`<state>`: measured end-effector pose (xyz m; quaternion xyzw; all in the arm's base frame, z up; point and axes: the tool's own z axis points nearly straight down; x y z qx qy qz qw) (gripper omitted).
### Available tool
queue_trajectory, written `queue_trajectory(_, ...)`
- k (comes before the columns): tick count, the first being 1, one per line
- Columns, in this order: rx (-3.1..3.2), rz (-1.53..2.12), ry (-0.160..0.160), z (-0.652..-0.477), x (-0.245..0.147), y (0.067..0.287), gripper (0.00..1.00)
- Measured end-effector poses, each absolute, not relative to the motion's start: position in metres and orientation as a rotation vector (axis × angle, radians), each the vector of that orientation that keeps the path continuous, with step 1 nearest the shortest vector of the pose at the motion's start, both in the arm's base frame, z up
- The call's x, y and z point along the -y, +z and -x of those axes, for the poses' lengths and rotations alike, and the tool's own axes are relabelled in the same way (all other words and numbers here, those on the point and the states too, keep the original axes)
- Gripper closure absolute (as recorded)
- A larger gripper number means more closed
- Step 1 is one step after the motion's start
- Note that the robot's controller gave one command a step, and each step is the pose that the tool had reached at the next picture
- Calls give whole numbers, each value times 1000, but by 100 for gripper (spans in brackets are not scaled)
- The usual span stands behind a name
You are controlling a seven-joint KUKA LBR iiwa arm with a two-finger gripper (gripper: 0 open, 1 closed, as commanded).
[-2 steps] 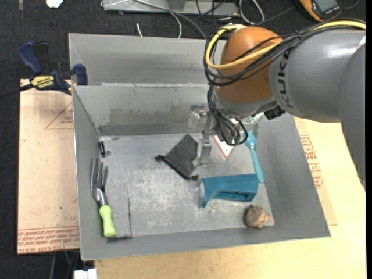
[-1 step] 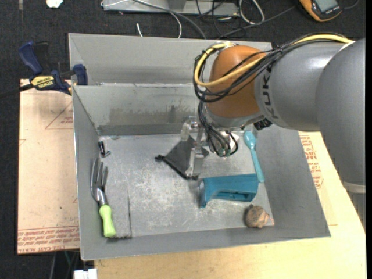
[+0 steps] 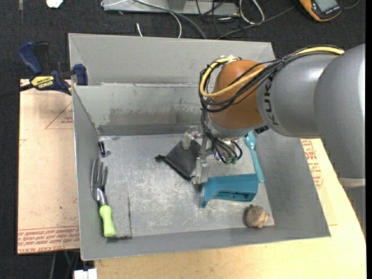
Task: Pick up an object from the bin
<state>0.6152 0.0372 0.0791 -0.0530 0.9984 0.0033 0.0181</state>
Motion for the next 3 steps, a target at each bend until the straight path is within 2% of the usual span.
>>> queue_trajectory(1, -3098, -138, 18, -594, -31, 71, 100)
queue_trajectory(3, -3098, -70, 19, -595, -22, 74, 100)
